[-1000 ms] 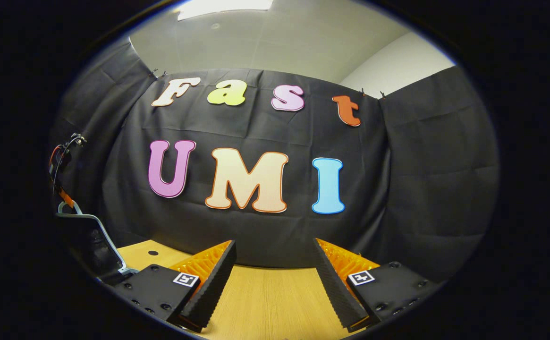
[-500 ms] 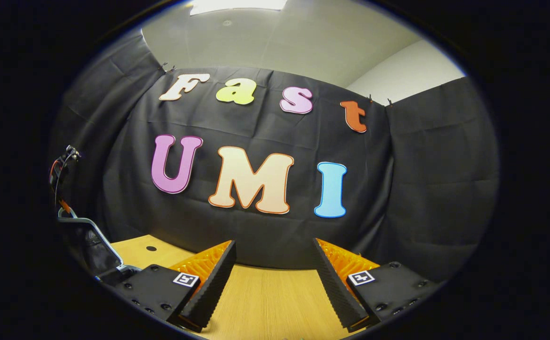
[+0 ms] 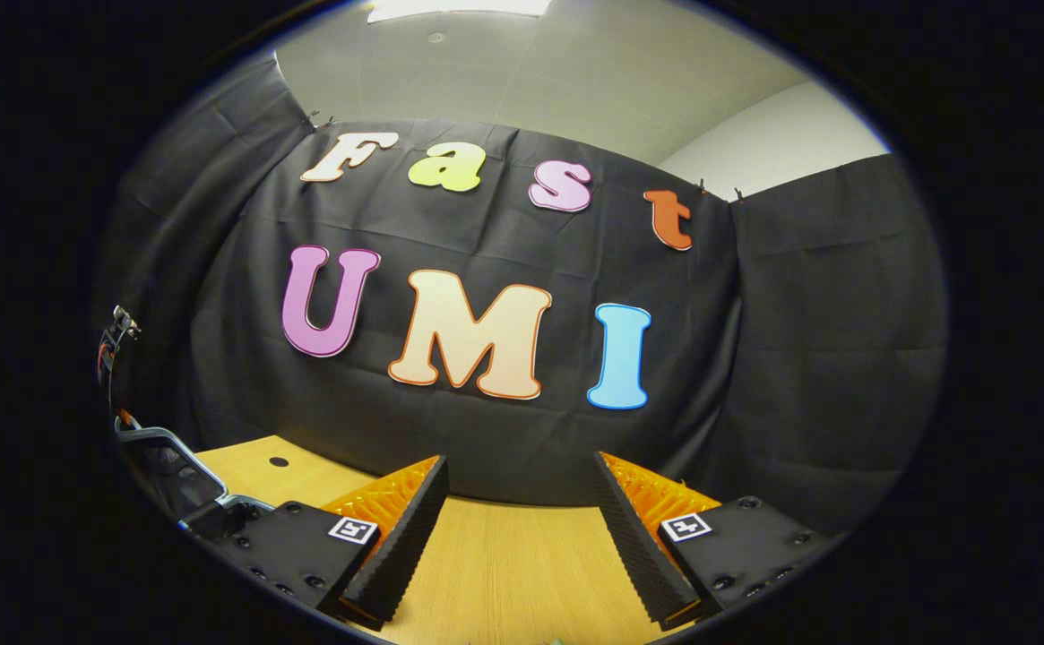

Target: First open the suitcase, pack the skin care products into it, and then close the suitcase.

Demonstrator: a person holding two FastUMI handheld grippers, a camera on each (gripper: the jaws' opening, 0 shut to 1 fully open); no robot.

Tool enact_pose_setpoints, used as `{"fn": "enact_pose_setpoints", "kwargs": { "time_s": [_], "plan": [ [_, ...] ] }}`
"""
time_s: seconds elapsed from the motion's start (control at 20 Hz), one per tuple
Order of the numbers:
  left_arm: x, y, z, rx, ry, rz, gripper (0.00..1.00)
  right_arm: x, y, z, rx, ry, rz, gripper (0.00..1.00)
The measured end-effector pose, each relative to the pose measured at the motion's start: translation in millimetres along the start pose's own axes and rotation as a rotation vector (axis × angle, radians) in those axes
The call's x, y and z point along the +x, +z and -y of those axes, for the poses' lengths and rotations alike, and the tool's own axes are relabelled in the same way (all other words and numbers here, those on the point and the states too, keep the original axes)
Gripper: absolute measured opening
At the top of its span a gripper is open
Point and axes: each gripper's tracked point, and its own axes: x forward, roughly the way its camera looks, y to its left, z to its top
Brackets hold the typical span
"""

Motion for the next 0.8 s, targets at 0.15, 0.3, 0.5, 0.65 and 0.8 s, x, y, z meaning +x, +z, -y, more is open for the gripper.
{"fn": "enact_pose_setpoints", "kwargs": {
  "time_s": [0.15, 0.3, 0.5, 0.65, 0.8],
  "plan": [
    [-4, 9, -1, -0.115, 0.004, 0.069, 0.19, -2, -1, 5, 0.001, 0.004, 0.000, 1.00],
    [-35, 43, 11, -0.151, -0.027, 0.208, 0.46, -3, 2, 11, 0.025, 0.022, 0.008, 0.99],
    [-115, 77, 42, -0.132, -0.001, 0.456, 0.91, -1, 6, 25, 0.092, 0.064, 0.025, 0.98],
    [-185, 96, 77, -0.103, -0.016, 0.602, 0.90, -3, 5, 40, 0.122, 0.085, 0.021, 0.99],
    [-237, 103, 117, -0.056, -0.104, 0.660, 0.92, -8, 6, 58, 0.125, 0.109, 0.033, 0.98]
  ]
}}
